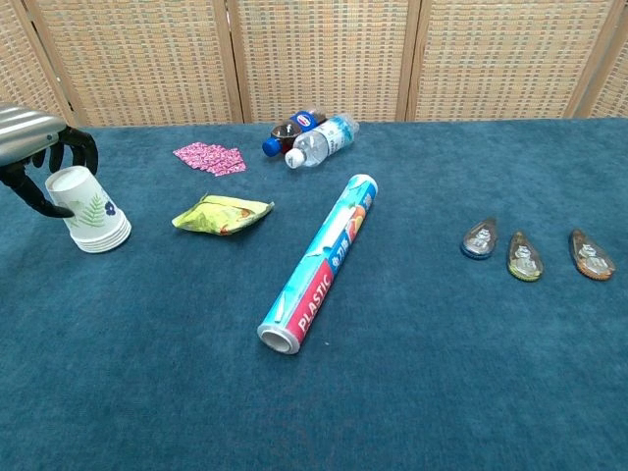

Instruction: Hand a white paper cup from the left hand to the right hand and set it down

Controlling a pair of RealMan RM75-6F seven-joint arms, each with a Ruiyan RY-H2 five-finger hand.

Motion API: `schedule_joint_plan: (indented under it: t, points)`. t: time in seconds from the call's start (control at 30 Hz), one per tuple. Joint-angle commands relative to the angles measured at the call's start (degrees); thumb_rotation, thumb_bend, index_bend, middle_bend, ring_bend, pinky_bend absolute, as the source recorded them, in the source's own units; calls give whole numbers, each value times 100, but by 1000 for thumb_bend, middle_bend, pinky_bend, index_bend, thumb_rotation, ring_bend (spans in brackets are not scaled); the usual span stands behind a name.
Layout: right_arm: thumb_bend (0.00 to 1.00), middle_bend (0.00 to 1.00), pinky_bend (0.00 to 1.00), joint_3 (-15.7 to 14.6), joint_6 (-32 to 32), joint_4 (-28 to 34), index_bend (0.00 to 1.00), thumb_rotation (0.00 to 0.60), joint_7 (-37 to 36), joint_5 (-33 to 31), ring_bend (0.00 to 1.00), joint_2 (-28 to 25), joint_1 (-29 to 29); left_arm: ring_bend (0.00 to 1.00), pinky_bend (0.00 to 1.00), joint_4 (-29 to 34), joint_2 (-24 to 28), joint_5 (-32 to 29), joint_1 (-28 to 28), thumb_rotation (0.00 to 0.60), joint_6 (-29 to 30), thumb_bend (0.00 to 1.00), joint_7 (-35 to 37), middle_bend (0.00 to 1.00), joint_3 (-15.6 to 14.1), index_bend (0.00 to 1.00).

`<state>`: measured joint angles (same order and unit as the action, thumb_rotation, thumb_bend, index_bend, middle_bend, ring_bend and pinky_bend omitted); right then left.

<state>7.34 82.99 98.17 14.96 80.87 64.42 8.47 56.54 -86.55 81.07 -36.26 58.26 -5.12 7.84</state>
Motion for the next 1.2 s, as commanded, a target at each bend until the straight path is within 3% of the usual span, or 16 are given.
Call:
schedule_joint_plan:
  t: [0.03, 0.1, 0.17, 0.3, 0.47, 0.6, 0.77, 0.87, 1.03, 1.2]
  points:
    - [0, 0, 0, -10, -13, -2, 0, 600, 20, 6, 0, 12, 10, 483, 467, 262, 212, 51, 136, 600, 405, 191, 623, 511, 103, 475]
    - [0, 0, 0, -17, -24, -6, 0, 600, 39, 16, 0, 27, 22, 483, 468, 552, 366, 59, 243, 600, 607, 191, 1420, 511, 183, 476]
    - [0, 0, 0, -24, -40, -18, 0, 600, 39, 63, 0, 55, 51, 483, 468, 983, 576, 102, 401, 600, 878, 192, 2760, 512, 300, 478]
    - [0, 0, 0, -6, -37, -130, 0, 600, -44, 225, 0, 126, 135, 483, 468, 1208, 706, 279, 465, 600, 1022, 192, 4267, 513, 299, 485]
    - [0, 0, 0, -10, -79, -435, 58, 600, -179, 576, 0, 183, 310, 491, 468, 1488, 700, 225, 430, 600, 888, 191, 5666, 516, 370, 485]
    - [0, 9, 0, 14, -139, -904, 137, 600, -580, 1007, 0, 203, 579, 492, 468, 1757, 643, 132, 229, 600, 385, 192, 7041, 517, 433, 485]
    - [28, 116, 0, 40, -63, -1449, 257, 600, -1338, 1506, 0, 240, 873, 492, 468, 1712, 448, 208, -29, 600, 18, 191, 7610, 517, 413, 485]
    - [70, 163, 0, 40, 221, -2134, 321, 600, -2013, 2033, 0, 393, 1140, 492, 468, 1634, 198, 178, -305, 600, -345, 191, 7869, 517, 449, 485]
    - [124, 188, 0, 64, 530, -2966, 339, 600, -2710, 2437, 12, 656, 1518, 492, 468, 1431, -143, 87, -689, 600, -792, 192, 8030, 517, 542, 485]
    - [161, 212, 0, 143, 766, -3366, 370, 600, -2844, 2661, 46, 843, 1834, 492, 468, 1266, -428, 7, -991, 600, -1107, 191, 7988, 517, 616, 485]
